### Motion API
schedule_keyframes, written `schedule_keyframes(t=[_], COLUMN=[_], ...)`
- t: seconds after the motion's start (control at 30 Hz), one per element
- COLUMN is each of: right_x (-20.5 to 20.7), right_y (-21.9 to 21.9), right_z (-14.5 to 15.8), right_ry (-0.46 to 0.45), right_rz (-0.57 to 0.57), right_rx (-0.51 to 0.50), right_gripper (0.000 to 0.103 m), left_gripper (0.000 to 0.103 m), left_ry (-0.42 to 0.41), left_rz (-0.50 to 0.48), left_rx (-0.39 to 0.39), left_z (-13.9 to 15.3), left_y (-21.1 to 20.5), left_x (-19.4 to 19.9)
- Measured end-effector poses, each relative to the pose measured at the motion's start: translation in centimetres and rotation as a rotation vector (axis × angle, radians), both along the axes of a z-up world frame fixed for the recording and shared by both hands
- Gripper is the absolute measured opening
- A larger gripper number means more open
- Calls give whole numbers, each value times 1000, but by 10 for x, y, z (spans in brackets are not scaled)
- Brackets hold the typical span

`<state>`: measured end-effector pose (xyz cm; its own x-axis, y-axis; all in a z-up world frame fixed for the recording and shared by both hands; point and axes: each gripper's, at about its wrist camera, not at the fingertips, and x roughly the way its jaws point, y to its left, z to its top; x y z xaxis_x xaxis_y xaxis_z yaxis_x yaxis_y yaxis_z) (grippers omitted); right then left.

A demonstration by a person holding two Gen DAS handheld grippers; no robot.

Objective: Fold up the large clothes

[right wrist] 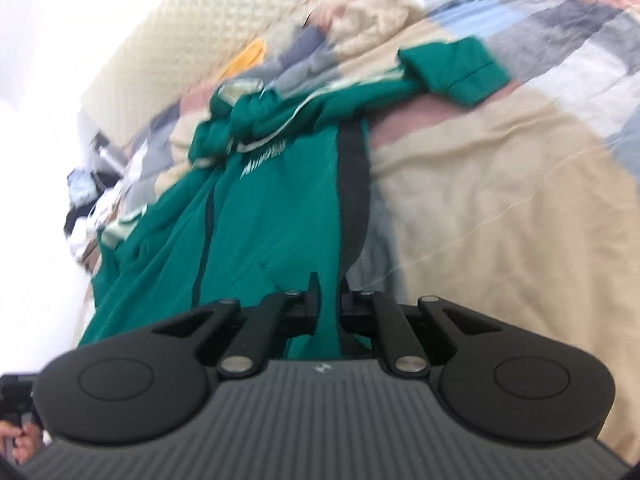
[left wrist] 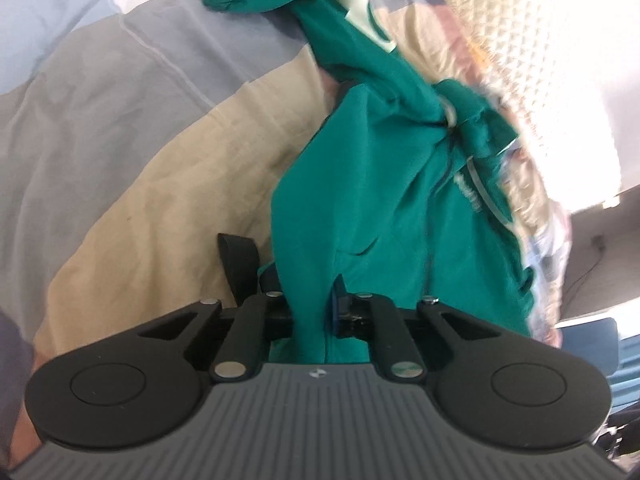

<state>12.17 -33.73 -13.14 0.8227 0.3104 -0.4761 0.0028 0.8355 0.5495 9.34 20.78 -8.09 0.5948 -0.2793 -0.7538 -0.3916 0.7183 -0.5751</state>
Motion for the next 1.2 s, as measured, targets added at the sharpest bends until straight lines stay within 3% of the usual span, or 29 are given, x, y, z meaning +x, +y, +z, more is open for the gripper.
schedule_keyframes(t=[0.1, 0.23, 0.4, 0.47, 0.53, 0.63, 0.67, 0.7, 0.93, 1.2], right_x=[11, 31, 39, 36, 26, 19, 16, 13, -1, -17], right_y=[-1, 10, 14, 12, 11, 20, 22, 22, 35, 55], right_z=[-10, -32, -42, -40, -34, -22, -18, -15, 14, 31], right_ry=[83, 224, 267, 254, 226, 165, 135, 100, -135, -325], right_rz=[-47, -23, -28, -39, -53, -72, -70, -68, -46, 0], right_rx=[-29, -100, -120, -101, -122, -180, -190, -198, -272, -330], right_gripper=[8, 9, 15, 19, 22, 45, 58, 61, 61, 61], left_gripper=[13, 14, 20, 43, 59, 63, 63, 63, 63, 63], left_ry=[52, 106, 110, 102, 106, 57, 28, 0, -198, -352], left_rz=[-16, -32, -73, -85, -74, -37, -33, -33, -117, -292], left_rx=[51, 166, 256, 276, 313, 371, 386, 406, 517, 558], left_z=[-5, -15, -17, -12, -5, 15, 23, 30, 72, 87], left_y=[-7, -20, -30, -32, -36, -38, -40, -43, -97, -185], left_x=[8, 23, 26, 22, 14, 5, 2, -1, 1, 28])
